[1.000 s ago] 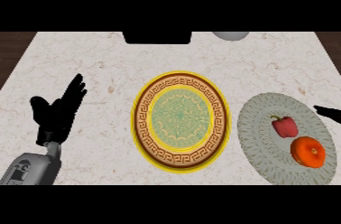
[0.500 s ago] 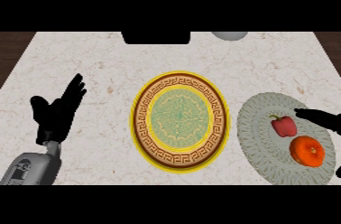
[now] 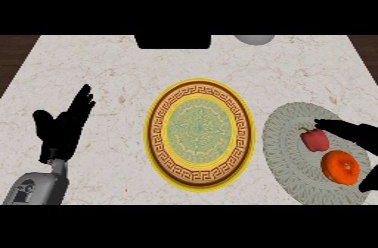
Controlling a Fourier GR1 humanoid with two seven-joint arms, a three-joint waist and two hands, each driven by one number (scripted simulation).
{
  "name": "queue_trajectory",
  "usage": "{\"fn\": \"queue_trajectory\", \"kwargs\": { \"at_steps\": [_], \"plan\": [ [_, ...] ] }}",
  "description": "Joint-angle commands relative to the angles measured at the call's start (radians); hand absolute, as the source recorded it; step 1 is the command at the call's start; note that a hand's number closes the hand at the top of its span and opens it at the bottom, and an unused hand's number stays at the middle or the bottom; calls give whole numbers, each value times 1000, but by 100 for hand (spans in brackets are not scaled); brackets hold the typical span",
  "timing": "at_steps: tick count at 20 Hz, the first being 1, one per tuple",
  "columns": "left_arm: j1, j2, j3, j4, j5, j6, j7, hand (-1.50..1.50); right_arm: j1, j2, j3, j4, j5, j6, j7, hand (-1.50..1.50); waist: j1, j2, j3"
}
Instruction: Pick the squash from the placemat and place it in the plate
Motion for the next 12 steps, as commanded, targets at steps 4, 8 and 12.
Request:
{"fn": "queue_trajectory", "kwargs": {
  "at_steps": [4, 8, 12],
  "plan": [
    [-82, -1, 75, 116, -3, -61, -26, 0, -23, 75, -2, 55, 121, -35, -8, -150, -3, 1, 0],
    [-15, -59, 17, 1, -51, -4, 11, 0, -6, 44, 17, 45, 167, -14, -70, 150, -1, 1, 0],
    [-22, 9, 68, -47, -14, -58, 75, 0, 36, 42, 34, -3, 184, -39, -127, 150, -2, 0, 0]
  ]
}}
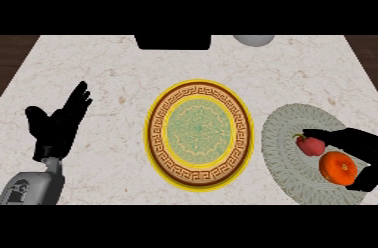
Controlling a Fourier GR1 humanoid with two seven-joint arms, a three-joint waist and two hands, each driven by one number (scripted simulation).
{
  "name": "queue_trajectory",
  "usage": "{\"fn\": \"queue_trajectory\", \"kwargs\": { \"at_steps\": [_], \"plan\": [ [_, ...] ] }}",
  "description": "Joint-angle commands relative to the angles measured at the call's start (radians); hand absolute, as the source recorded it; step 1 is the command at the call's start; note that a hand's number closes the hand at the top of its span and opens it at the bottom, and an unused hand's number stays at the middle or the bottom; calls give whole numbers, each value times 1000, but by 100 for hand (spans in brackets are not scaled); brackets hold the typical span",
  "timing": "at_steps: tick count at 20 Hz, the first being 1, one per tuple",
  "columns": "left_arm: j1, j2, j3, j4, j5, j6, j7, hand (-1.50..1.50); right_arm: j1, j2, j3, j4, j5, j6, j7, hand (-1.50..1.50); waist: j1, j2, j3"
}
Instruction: Pick the squash from the placemat and place it in the plate
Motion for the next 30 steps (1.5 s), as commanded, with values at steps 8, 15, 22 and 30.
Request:
{"fn": "queue_trajectory", "kwargs": {
  "at_steps": [8, 15, 22, 30],
  "plan": [
    [57, -29, 35, 46, -23, -24, -100, 0, 96, 28, -32, -126, -20, 46, -13, 150, -7, 7, 10],
    [14, -8, 18, 9, -24, -24, 3, 0, 110, 427, 146, -401, 55, -60, 363, 150, -2, -15, 1],
    [34, -19, 14, 20, -26, -20, 1, 0, 133, 699, 262, -627, 158, -263, 675, 150, -31, -32, 4],
    [21, -20, 28, 24, -28, -8, -12, 0, 117, 708, 469, -850, 308, -526, 1196, 150, -25, -17, 6]
  ]
}}
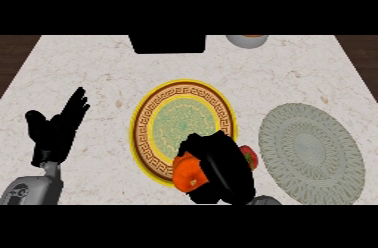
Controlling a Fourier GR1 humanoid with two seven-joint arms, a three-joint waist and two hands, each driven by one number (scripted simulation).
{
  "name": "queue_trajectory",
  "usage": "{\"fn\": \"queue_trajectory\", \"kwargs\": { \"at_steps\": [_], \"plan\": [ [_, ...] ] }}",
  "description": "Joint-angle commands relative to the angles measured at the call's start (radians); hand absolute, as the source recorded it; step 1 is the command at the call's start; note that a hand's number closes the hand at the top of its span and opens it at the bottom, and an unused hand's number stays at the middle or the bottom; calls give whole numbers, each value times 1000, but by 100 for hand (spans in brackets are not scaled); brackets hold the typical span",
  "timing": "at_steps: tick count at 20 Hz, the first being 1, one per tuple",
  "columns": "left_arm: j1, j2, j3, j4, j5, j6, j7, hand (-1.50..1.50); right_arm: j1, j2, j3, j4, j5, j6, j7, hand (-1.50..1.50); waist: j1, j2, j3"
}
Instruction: Pick the squash from the placemat and place it in the plate
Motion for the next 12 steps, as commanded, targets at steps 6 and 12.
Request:
{"fn": "queue_trajectory", "kwargs": {
  "at_steps": [6, 12],
  "plan": [
    [-29, -16, -4, 19, -6, -2, -23, 0, -117, 23, 293, -95, 148, -180, 735, 150, 34, 29, 4],
    [-47, -26, -16, -8, -24, 2, 14, 0, -342, 24, 299, 22, 160, -217, 1017, 150, 36, 33, 6]
  ]
}}
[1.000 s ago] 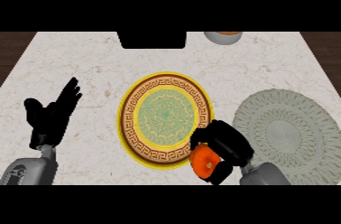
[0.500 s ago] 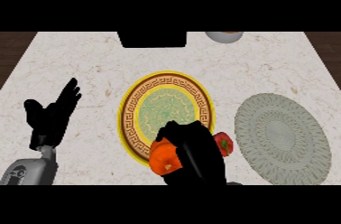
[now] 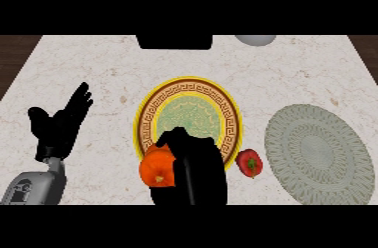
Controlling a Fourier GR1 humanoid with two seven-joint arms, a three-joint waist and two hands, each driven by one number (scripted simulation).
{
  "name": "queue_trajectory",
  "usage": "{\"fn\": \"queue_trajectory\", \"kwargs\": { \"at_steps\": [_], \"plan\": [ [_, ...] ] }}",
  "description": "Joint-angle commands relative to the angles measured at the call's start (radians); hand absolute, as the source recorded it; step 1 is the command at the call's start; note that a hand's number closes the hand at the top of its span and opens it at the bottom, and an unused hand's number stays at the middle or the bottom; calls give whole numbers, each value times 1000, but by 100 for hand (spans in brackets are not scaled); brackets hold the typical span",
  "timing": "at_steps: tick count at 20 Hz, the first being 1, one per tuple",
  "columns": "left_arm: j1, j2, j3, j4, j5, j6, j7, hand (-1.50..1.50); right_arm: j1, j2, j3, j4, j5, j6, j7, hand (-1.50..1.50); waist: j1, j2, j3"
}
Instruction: Pick the squash from the placemat and place it in the plate
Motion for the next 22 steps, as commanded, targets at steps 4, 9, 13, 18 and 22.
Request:
{"fn": "queue_trajectory", "kwargs": {
  "at_steps": [4, 9, 13, 18, 22],
  "plan": [
    [3, -30, -18, -42, -40, 28, 34, 0, -121, 2, -180, 196, -111, -62, -64, 150, -3, 7, 2],
    [48, -18, 22, 24, -22, -20, -63, 0, -164, 2, -177, 323, -150, 8, -61, 150, 0, 8, 1],
    [11, -11, 23, -6, -22, -15, -17, 0, -63, -13, -281, 331, -337, 7, -215, 150, -3, 9, 2],
    [-26, -37, 19, -14, -34, 12, 27, 0, -99, -55, -357, 437, -479, 109, -456, -150, -3, 7, 2],
    [-13, -24, 38, 38, -33, -29, -38, 0, -95, -28, -373, 423, -413, -8, -572, -150, -7, 6, 2]
  ]
}}
